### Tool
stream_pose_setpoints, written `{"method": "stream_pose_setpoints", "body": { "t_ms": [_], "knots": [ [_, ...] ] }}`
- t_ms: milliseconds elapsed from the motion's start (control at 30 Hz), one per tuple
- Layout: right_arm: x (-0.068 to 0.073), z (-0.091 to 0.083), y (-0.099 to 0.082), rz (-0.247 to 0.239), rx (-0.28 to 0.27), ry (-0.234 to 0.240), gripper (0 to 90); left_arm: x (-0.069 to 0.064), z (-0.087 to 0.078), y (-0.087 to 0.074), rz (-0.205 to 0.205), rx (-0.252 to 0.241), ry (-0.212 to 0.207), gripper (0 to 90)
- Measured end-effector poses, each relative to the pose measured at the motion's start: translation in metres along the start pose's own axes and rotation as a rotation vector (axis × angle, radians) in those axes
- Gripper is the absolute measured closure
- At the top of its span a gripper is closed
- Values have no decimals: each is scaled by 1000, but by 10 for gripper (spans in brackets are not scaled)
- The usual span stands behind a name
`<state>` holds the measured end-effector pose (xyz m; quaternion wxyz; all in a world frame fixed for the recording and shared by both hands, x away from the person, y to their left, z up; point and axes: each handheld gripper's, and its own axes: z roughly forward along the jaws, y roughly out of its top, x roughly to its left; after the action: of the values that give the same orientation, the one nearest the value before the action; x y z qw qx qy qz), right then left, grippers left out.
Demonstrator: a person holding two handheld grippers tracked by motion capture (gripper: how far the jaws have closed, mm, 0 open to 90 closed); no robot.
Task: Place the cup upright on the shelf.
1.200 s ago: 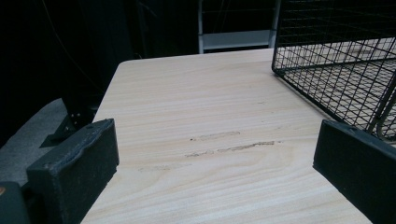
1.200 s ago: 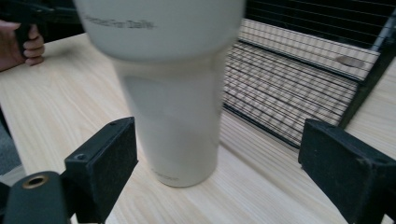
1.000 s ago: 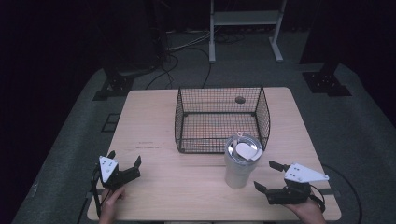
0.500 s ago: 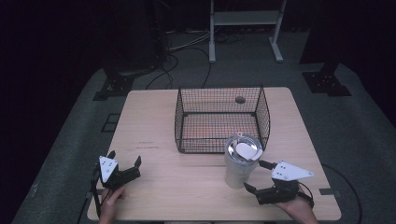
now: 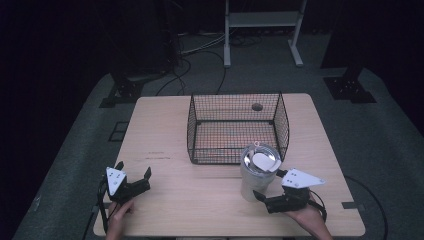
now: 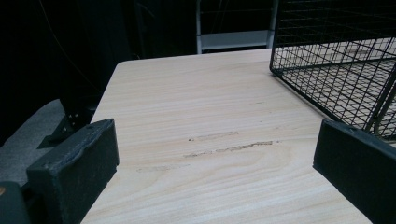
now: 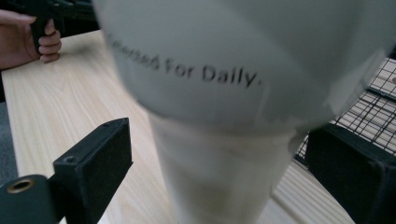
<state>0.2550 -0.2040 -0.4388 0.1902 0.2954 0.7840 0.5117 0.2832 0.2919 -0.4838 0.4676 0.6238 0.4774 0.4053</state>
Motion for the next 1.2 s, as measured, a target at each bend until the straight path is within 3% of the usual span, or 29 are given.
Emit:
{"method": "stream_pose_setpoints", "body": {
  "t_ms": [533,833,1200],
  "knots": [
    [1,22,3,-17,-38,-31,53,0,0,0,0,-1,-3,0],
    [0,26,4,-14,-104,-34,55,0,0,0,0,-1,-1,0],
    [0,27,3,-24,-113,-35,66,0,0,0,-2,0,-1,0]
  ]
}}
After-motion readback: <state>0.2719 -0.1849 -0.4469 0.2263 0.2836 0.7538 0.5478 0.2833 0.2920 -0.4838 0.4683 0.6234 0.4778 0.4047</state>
